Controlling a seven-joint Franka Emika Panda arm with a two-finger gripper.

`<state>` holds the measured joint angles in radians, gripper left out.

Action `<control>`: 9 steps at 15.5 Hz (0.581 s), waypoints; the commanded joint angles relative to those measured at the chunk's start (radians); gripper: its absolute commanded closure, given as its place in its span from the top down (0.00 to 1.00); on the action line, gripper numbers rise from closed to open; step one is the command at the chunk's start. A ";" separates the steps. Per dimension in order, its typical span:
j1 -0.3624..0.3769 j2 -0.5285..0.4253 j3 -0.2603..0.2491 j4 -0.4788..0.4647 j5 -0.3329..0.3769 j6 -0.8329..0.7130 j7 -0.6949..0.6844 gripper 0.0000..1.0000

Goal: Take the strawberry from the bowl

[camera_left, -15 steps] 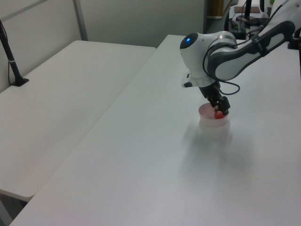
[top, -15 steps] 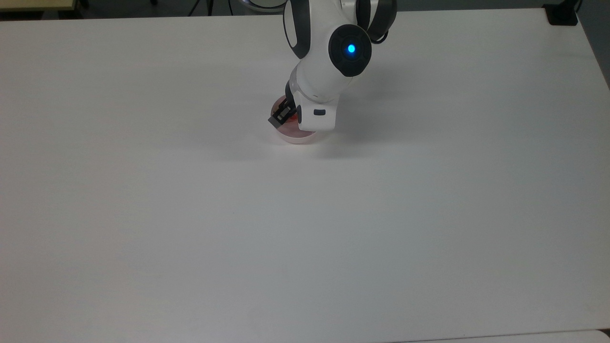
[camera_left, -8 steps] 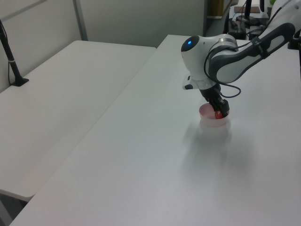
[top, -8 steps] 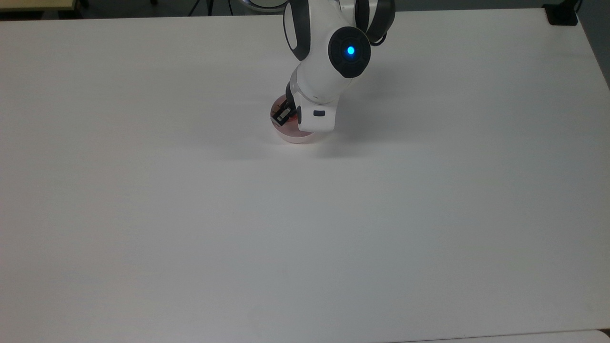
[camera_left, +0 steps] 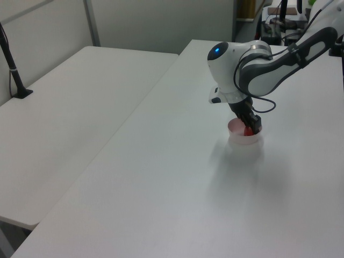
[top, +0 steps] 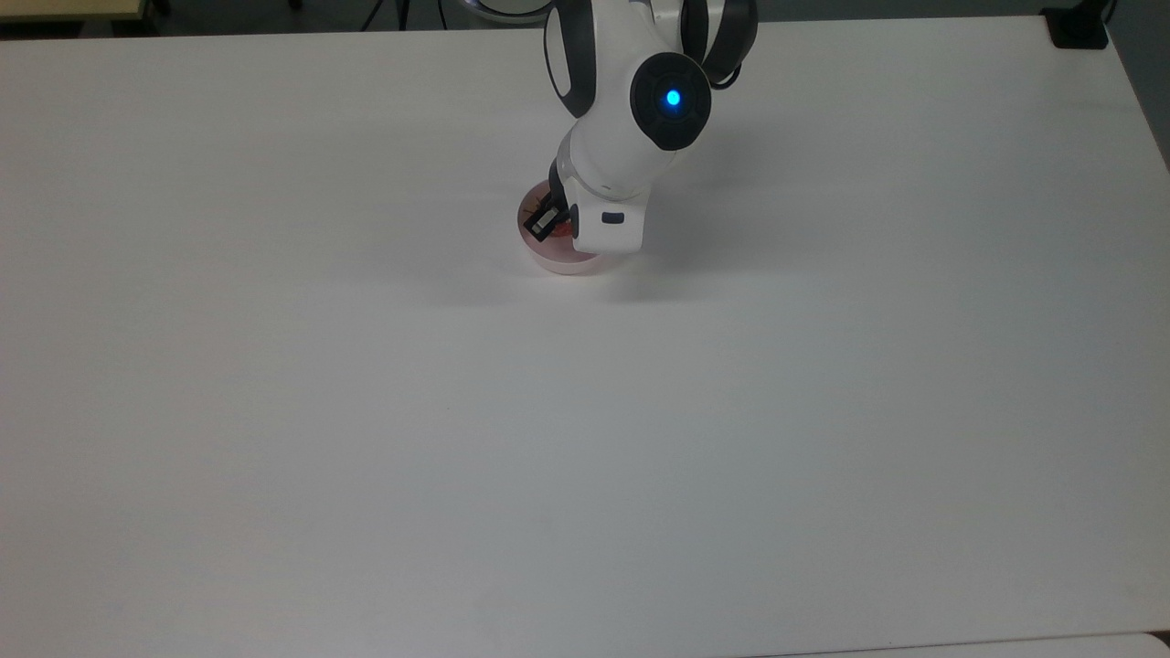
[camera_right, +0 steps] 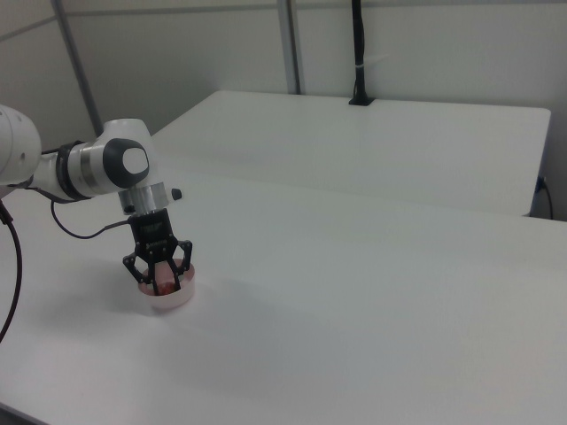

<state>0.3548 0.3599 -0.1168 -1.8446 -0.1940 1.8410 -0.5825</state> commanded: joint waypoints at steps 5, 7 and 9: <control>0.012 -0.029 -0.006 -0.018 -0.008 0.026 0.013 0.26; 0.012 -0.032 -0.004 -0.015 -0.005 0.026 0.018 0.24; 0.010 -0.044 -0.004 0.002 -0.002 0.024 0.021 0.24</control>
<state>0.3558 0.3536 -0.1167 -1.8375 -0.1939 1.8413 -0.5801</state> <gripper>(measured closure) 0.753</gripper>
